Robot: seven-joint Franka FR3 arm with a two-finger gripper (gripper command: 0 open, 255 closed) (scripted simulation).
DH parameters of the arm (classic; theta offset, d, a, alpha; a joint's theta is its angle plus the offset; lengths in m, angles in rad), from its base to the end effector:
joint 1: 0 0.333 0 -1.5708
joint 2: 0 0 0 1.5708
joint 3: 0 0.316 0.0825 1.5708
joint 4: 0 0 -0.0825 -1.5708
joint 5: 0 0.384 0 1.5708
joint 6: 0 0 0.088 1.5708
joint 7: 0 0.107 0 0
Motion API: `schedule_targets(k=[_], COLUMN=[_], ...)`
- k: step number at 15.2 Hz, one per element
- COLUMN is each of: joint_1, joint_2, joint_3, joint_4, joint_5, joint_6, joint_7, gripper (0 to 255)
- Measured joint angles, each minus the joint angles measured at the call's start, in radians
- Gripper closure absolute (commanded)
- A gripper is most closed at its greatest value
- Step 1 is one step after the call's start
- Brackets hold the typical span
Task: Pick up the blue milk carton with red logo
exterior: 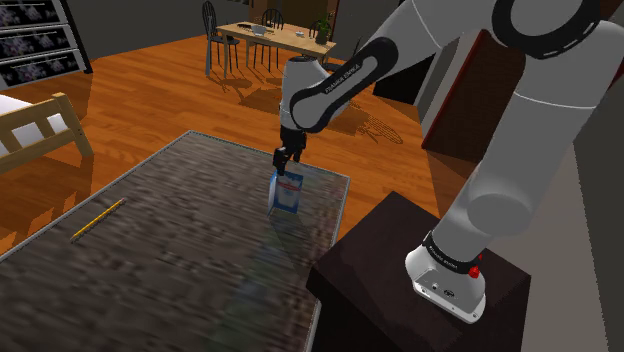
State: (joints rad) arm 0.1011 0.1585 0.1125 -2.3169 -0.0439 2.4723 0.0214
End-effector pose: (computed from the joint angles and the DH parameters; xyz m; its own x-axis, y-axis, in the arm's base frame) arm 0.5093 0.1109 0.2744 0.9747 0.2234 -0.0018 0.2234 -0.9747 0.0095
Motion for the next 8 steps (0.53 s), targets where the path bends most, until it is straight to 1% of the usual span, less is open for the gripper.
schedule_targets(k=[2, 4, 8], joint_1=[0.008, 0.012, 0.017], joint_2=[0.087, 0.14, 0.194], joint_3=[0.003, 0.003, -0.002], joint_4=[0.052, 0.082, 0.091], joint_5=[-0.009, -0.015, -0.025], joint_6=[0.036, 0.059, 0.104], joint_7=[0.004, 0.004, 0.01], gripper=[0, 0, 0])
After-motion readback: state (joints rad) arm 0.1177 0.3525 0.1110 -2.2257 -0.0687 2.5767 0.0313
